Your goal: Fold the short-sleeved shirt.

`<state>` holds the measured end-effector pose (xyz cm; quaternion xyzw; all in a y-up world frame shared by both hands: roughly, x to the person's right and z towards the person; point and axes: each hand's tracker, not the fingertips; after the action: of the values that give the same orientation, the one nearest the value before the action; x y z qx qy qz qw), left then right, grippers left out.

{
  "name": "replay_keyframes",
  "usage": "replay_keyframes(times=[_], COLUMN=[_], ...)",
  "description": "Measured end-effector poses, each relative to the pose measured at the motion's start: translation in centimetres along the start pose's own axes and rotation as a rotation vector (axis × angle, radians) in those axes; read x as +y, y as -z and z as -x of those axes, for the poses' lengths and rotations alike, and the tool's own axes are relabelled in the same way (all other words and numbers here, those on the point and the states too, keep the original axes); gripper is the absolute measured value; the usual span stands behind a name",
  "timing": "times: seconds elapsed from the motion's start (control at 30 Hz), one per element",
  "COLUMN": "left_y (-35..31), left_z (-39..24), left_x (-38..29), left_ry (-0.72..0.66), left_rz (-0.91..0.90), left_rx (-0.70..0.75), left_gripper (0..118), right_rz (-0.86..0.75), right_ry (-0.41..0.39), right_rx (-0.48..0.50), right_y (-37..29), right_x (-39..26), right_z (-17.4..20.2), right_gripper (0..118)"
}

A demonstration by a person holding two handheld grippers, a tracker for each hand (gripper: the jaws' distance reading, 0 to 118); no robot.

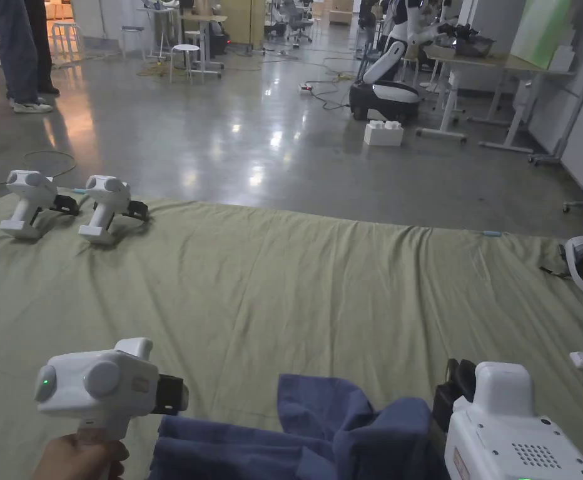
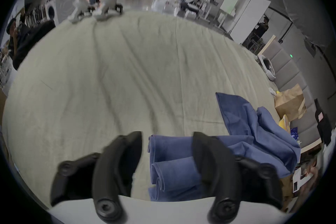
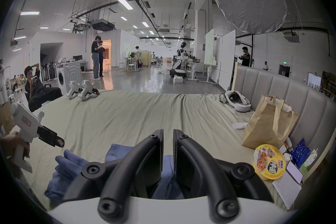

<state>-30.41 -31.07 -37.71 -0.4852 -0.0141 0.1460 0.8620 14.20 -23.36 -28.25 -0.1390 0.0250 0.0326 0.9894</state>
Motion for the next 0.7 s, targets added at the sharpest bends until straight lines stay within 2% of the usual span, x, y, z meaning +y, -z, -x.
replay_keyframes(times=[0.07, 0.13, 0.17, 0.23, 0.27, 0.4, 0.43, 0.47, 0.5, 0.57, 0.63, 0.67, 0.7], left_y=[1.6, 2.8, 3.4, 4.9, 5.7, 6.0, 6.0, 6.0, 6.2, 6.6, 6.4, 6.2, 5.9], left_z=[-0.4, -0.5, -0.1, -0.3, -0.7, -3.0, -3.7, -4.3, -4.7, -5.3, -5.4, -5.1, -4.8], left_x=[-0.2, -0.3, -0.2, -0.2, 0.0, -1.4, -1.6, -1.8, -2.1, -2.5, -2.6, -2.5, -2.3], left_ry=[-0.025, -0.024, 0.019, 0.019, 0.044, 0.129, 0.157, 0.188, 0.203, 0.233, 0.246, 0.241, 0.225], left_rz=[0.084, 0.088, 0.078, 0.137, 0.044, -0.001, -0.007, -0.020, -0.019, 0.009, 0.008, 0.007, 0.003], left_rx=[-0.022, 0.028, 0.147, 0.138, 0.124, 0.221, 0.235, 0.231, 0.207, 0.248, 0.246, 0.240, 0.228], left_gripper=[70, 70, 70, 70, 70, 68, 60, 38, 26, 14, 11, 9, 9], right_rz=[0.014, 0.029, 0.040, 0.060, 0.067, 0.107, 0.119, 0.135, 0.152, 0.219, 0.270, 0.313, 0.341], right_ry=[-0.006, -0.006, -0.004, -0.002, -0.001, 0.004, 0.000, -0.008, -0.014, -0.035, -0.046, -0.048, -0.041], right_rx=[-0.011, -0.019, -0.022, -0.032, -0.038, -0.047, -0.050, -0.052, -0.055, -0.056, -0.079, -0.075, -0.066], right_y=[0.5, 0.9, 1.1, 1.4, 1.6, 2.2, 2.4, 2.6, 2.9, 3.8, 4.6, 5.2, 5.5], right_x=[-0.4, -0.8, -0.9, -1.3, -1.6, -2.2, -2.4, -2.6, -2.8, -3.3, -3.8, -4.1, -4.3], right_z=[-0.5, -1.0, -1.3, -1.8, -2.0, -3.0, -3.3, -3.6, -3.8, -4.4, -5.0, -5.4, -5.7], right_gripper=[14, 14, 14, 14, 14, 14, 14, 14, 14, 15, 16, 20, 29])
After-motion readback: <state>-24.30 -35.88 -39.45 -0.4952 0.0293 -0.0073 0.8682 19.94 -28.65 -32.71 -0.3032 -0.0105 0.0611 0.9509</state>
